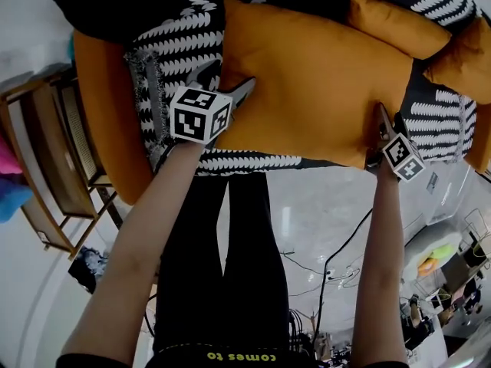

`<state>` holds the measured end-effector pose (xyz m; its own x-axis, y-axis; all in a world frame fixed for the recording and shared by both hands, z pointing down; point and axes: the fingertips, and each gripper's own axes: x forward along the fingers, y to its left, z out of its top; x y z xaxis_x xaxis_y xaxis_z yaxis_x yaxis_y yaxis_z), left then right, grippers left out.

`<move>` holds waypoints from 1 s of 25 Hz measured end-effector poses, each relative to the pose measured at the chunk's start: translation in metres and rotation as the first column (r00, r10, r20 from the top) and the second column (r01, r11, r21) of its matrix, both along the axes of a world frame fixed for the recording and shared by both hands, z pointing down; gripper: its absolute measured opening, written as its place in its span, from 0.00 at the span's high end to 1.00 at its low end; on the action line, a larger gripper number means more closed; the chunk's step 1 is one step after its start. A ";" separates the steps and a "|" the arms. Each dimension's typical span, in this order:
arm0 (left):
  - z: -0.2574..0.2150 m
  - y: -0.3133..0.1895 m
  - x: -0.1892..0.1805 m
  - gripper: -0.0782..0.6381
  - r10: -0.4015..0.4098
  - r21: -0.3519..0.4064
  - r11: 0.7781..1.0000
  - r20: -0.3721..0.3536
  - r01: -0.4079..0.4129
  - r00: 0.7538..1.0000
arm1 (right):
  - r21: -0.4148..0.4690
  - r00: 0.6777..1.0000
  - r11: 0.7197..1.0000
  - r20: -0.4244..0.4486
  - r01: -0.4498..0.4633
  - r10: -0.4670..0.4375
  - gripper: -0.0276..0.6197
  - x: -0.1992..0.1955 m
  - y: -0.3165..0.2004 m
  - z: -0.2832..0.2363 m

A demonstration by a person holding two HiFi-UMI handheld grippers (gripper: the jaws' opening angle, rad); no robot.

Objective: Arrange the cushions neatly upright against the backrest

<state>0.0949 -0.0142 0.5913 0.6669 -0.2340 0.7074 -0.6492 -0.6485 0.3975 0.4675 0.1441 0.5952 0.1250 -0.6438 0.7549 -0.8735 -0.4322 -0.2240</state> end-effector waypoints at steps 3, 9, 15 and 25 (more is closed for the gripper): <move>0.013 0.009 0.003 0.42 0.019 -0.011 1.000 0.037 -0.018 0.999 | -0.047 0.999 0.999 0.045 0.012 -0.009 0.41 -0.004 -0.003 0.004; 0.006 0.016 0.007 0.63 0.015 0.031 0.999 0.070 -0.017 0.997 | -0.125 0.998 0.991 0.015 0.055 -0.053 0.71 -0.009 0.002 0.002; -0.022 0.026 0.001 0.77 0.042 0.148 0.988 0.077 -0.053 0.996 | -0.056 0.998 0.998 -0.065 0.011 -0.015 0.90 -0.009 0.007 -0.028; -0.075 0.020 -0.097 0.81 -0.175 0.226 0.962 0.083 0.152 0.981 | 0.170 0.988 0.976 -0.096 0.134 -0.119 0.91 -0.095 -0.045 -0.123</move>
